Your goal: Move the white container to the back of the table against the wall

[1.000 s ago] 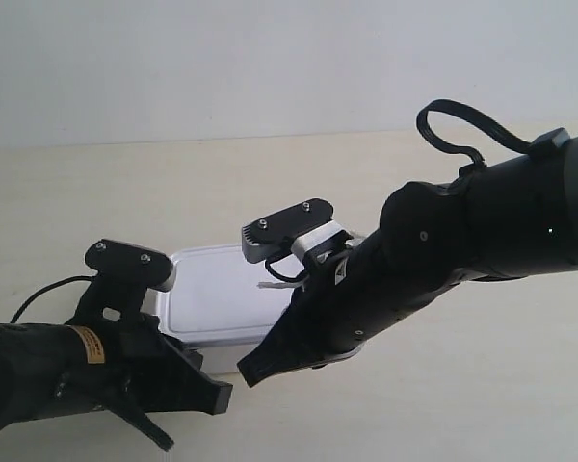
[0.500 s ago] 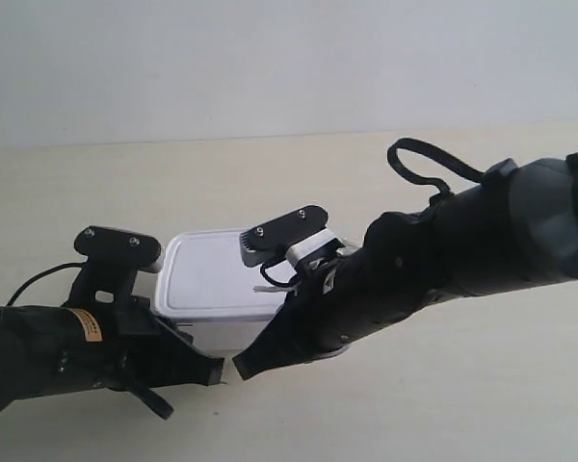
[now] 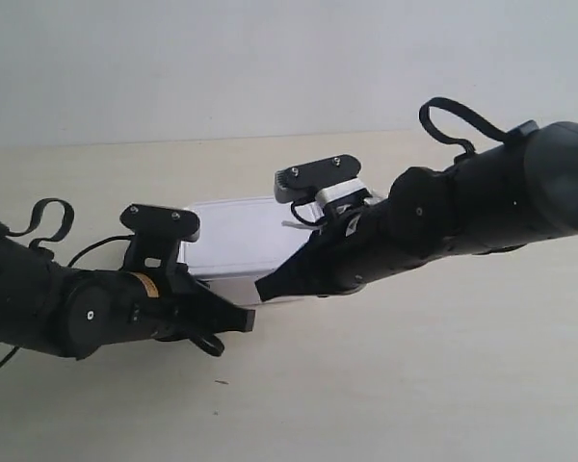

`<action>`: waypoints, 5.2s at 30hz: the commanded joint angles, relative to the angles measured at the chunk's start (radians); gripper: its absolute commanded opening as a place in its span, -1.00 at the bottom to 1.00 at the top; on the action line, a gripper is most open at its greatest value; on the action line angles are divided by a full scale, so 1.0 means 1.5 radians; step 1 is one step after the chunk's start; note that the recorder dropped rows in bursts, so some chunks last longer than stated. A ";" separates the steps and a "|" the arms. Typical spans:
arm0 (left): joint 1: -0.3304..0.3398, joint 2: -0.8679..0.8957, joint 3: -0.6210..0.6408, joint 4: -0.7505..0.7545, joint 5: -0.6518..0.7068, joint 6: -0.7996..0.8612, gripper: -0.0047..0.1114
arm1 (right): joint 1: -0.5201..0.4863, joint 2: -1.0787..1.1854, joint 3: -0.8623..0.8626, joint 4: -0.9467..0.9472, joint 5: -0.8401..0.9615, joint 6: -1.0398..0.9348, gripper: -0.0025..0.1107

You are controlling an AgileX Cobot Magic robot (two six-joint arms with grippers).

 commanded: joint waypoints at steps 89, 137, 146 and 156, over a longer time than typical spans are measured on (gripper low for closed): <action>0.183 0.361 -0.652 0.035 0.178 0.112 -0.92 | -0.128 0.429 -0.585 -0.007 -0.032 -0.112 -0.96; 0.187 0.314 -0.716 0.074 0.404 0.126 -0.92 | -0.147 0.337 -0.602 -0.032 0.188 -0.174 -0.96; 0.186 0.095 -0.428 0.093 0.267 0.132 -0.92 | -0.146 0.183 -0.543 -0.213 0.320 0.002 -0.96; 0.127 -0.292 -0.036 0.060 0.051 0.125 -0.92 | -0.089 -0.210 -0.159 -0.209 0.174 0.065 -0.96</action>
